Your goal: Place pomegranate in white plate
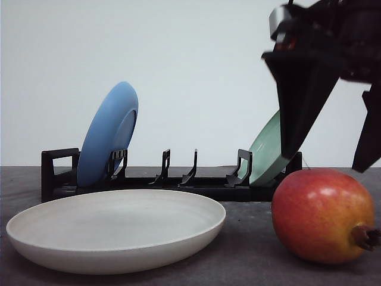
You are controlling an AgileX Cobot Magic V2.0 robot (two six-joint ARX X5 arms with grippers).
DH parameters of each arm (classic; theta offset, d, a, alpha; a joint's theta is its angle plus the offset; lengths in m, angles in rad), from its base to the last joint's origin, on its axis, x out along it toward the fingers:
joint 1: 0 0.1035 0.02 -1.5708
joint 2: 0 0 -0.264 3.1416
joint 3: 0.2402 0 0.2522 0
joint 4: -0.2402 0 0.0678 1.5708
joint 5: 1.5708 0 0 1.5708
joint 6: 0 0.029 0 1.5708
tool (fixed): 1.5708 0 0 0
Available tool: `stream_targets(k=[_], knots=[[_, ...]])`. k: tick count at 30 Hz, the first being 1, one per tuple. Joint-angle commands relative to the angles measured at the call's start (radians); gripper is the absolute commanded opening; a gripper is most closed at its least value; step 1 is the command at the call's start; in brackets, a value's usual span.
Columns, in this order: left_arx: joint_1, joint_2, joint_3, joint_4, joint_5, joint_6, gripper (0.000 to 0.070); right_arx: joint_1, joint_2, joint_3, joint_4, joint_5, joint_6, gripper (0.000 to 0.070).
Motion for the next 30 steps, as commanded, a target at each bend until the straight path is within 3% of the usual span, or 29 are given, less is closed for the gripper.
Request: stream_targets(k=[1, 14, 16, 24, 30], knots=[[0.0, 0.003, 0.005, 0.011, -0.005, 0.011, 0.0354, 0.009, 0.028, 0.019, 0.01, 0.003, 0.015, 0.0654], [0.0, 0.003, 0.005, 0.011, -0.006, 0.015, 0.0354, 0.01, 0.168, 0.019, 0.029, -0.056, 0.015, 0.0671], [0.0, 0.003, 0.005, 0.011, -0.006, 0.015, 0.0354, 0.012, 0.183, 0.019, 0.027, -0.061, 0.013, 0.0651], [0.0, 0.003, 0.005, 0.011, -0.006, 0.026, 0.0354, 0.016, 0.205, 0.019, 0.024, -0.063, 0.013, 0.0452], [0.0, 0.003, 0.005, 0.011, -0.006, 0.026, 0.0354, 0.015, 0.204, 0.038, 0.006, -0.112, -0.007, 0.0449]])
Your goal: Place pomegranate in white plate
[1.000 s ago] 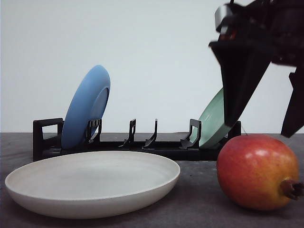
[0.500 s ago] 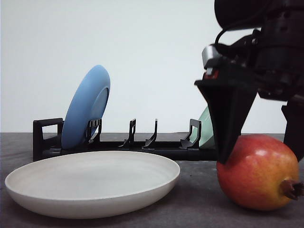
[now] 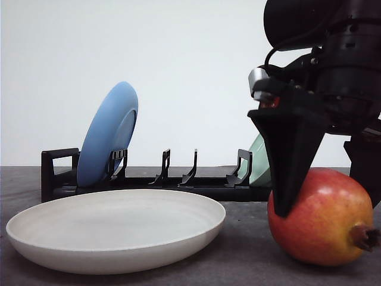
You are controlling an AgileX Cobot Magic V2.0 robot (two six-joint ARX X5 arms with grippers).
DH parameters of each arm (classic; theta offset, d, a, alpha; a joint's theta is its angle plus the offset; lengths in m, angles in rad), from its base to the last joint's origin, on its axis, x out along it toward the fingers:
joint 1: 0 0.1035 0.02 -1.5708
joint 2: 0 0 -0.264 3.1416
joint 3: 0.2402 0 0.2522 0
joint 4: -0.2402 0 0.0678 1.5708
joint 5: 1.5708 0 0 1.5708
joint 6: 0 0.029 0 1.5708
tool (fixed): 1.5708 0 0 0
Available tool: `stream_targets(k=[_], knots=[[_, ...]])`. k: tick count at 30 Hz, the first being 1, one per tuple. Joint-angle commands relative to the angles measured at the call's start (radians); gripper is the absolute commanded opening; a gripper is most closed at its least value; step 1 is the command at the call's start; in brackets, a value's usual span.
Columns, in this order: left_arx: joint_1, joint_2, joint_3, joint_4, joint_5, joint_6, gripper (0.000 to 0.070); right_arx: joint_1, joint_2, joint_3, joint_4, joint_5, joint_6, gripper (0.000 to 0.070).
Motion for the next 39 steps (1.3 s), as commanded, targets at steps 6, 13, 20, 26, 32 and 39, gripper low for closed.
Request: stream_targets(k=[6, 13, 20, 26, 32, 39], knots=[[0.0, 0.003, 0.005, 0.011, -0.005, 0.01, 0.0354, 0.023, 0.017, 0.113, -0.059, -0.008, -0.102, 0.0453], [0.0, 0.003, 0.005, 0.011, -0.005, 0.01, 0.0354, 0.074, 0.083, 0.239, -0.053, -0.031, -0.147, 0.0453], [0.0, 0.003, 0.005, 0.011, -0.005, 0.01, 0.0354, 0.15, 0.238, 0.384, -0.018, -0.024, -0.168, 0.0453], [0.0, 0.003, 0.005, 0.011, -0.005, 0.01, 0.0354, 0.2, 0.373, 0.515, -0.004, -0.02, -0.194, 0.0453], [0.0, 0.006, 0.005, 0.011, -0.005, 0.01, 0.0354, 0.227, 0.45, 0.56, 0.048, -0.02, -0.191, 0.0453], [0.0, 0.015, 0.005, 0.011, -0.005, 0.01, 0.0354, 0.235, 0.483, 0.56, 0.053, -0.013, -0.191, 0.0453]])
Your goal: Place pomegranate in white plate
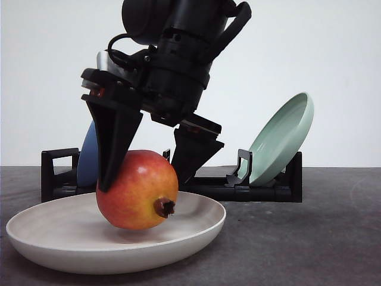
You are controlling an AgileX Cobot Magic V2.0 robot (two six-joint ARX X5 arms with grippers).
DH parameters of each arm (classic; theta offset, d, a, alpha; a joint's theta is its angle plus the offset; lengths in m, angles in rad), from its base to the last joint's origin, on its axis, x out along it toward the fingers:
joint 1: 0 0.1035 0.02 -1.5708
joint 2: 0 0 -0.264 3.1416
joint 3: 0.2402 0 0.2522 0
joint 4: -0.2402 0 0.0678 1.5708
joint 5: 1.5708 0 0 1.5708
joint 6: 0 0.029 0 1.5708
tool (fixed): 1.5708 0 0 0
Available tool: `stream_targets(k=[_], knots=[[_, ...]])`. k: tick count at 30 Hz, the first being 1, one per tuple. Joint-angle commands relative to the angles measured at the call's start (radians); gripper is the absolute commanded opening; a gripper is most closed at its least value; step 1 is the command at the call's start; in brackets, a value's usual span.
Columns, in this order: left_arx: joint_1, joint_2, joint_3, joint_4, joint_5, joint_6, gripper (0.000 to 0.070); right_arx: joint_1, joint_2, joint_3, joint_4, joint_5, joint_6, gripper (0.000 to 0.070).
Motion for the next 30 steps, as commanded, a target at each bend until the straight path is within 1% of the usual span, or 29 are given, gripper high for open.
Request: stream_targets(k=[1, 8, 9, 13, 21, 24, 27, 30], knots=[[0.0, 0.006, 0.005, 0.011, -0.003, 0.01, 0.0354, 0.014, 0.027, 0.024, 0.009, 0.002, -0.009, 0.0454], [0.0, 0.006, 0.005, 0.011, -0.003, 0.01, 0.0354, 0.02, 0.029, 0.024, 0.017, 0.002, -0.009, 0.0508], [0.0, 0.006, 0.005, 0.011, -0.003, 0.01, 0.0354, 0.022, 0.029, 0.024, 0.02, 0.002, -0.009, 0.0524], [0.0, 0.006, 0.005, 0.011, -0.003, 0.01, 0.0354, 0.023, 0.028, 0.026, 0.024, -0.002, -0.009, 0.0633], [0.0, 0.006, 0.005, 0.011, -0.003, 0.01, 0.0354, 0.025, -0.014, 0.014, 0.02, 0.01, -0.019, 0.0633], [0.0, 0.006, 0.005, 0.011, -0.003, 0.01, 0.0354, 0.028, -0.075, -0.044, 0.086, 0.039, -0.02, 0.0631], [0.0, 0.006, 0.005, 0.011, -0.003, 0.01, 0.0354, 0.027, -0.17, -0.164, 0.223, 0.051, -0.02, 0.063], [0.0, 0.006, 0.005, 0.011, -0.003, 0.01, 0.0354, 0.017, -0.283, -0.32, 0.381, 0.049, -0.019, 0.0621]])
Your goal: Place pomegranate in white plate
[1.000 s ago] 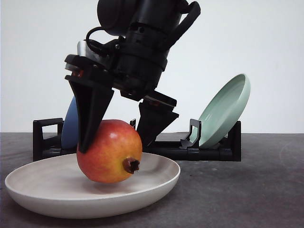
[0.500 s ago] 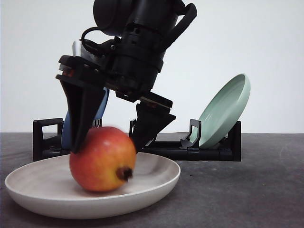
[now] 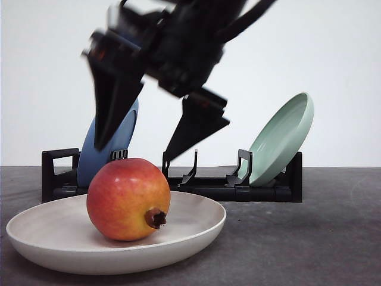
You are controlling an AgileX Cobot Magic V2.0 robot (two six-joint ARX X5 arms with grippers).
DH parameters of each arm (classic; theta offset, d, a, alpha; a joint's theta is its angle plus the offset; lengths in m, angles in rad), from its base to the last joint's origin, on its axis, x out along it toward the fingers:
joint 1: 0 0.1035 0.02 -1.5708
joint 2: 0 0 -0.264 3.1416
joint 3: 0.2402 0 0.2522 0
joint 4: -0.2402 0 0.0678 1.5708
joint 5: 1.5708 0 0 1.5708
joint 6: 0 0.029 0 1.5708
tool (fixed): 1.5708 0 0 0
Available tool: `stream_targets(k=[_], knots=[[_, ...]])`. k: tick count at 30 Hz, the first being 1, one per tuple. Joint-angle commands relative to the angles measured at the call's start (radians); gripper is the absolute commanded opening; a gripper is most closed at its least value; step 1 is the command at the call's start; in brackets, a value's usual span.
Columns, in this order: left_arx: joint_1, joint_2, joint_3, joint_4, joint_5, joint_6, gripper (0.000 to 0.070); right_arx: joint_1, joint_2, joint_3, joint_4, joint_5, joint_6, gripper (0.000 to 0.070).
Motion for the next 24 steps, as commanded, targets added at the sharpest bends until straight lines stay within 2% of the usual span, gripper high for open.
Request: stream_targets(k=[1, 4, 9, 15, 19, 24], knots=[[0.0, 0.005, 0.005, 0.011, -0.003, 0.01, 0.0354, 0.001, -0.053, -0.098, 0.096, 0.0, -0.011, 0.0615], [0.0, 0.005, 0.005, 0.011, -0.003, 0.01, 0.0354, -0.028, -0.172, -0.252, 0.212, -0.005, -0.004, 0.0614], [0.0, 0.005, 0.005, 0.011, -0.002, 0.01, 0.0354, -0.124, -0.368, -0.425, 0.241, -0.05, 0.005, 0.0614], [0.0, 0.005, 0.005, 0.011, -0.002, 0.01, 0.0354, -0.305, -0.596, -0.53, 0.16, -0.085, -0.003, 0.0614], [0.0, 0.005, 0.005, 0.01, -0.002, 0.01, 0.0354, -0.445, -0.708, -0.537, 0.072, -0.087, -0.038, 0.0614], [0.0, 0.005, 0.005, 0.01, -0.002, 0.01, 0.0354, -0.595, -0.784, -0.537, 0.049, -0.091, -0.056, 0.0614]])
